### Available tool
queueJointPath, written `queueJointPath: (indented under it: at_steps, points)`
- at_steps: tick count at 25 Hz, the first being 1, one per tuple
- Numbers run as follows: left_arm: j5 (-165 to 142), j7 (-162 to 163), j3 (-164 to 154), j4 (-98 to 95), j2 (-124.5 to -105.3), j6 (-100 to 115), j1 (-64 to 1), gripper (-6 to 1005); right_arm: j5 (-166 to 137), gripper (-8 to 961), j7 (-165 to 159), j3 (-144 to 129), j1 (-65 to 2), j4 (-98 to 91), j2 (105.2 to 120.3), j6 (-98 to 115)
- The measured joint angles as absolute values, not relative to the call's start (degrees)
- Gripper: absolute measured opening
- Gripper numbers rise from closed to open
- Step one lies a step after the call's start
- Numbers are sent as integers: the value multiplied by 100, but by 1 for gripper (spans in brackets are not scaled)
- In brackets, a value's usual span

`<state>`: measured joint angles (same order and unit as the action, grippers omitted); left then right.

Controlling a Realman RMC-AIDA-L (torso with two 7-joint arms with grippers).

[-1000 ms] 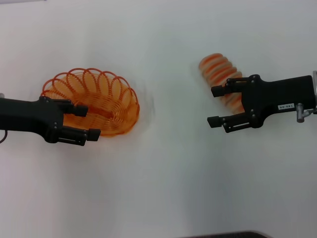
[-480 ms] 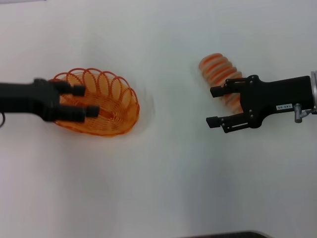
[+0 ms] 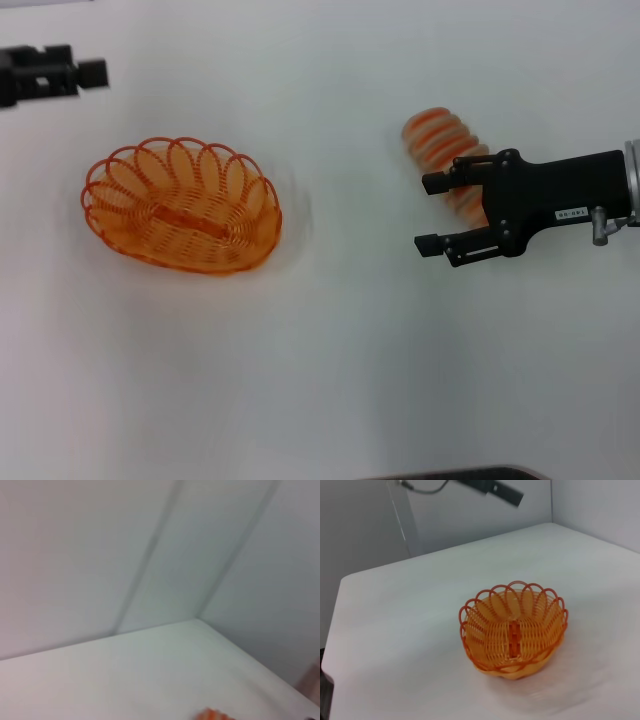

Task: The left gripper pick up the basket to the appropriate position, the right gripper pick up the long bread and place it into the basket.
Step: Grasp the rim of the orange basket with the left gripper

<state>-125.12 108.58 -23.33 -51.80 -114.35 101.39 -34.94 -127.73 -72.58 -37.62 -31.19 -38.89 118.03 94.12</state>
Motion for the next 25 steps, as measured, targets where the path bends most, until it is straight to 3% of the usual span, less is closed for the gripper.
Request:
queueJointPath:
  at_steps: [19, 25]
  points:
    - [-14956, 13779, -3980, -5787, -11417, 8664, -4192, 872, -12780, 860, -7126, -3988, -3267, -3854, 11825, 9076]
    - [-15690, 14171, -4801, -5734, -11718, 8324, -4298, 872, -12779, 860, -7154, -4104, -3334, -3849, 11866, 8939]
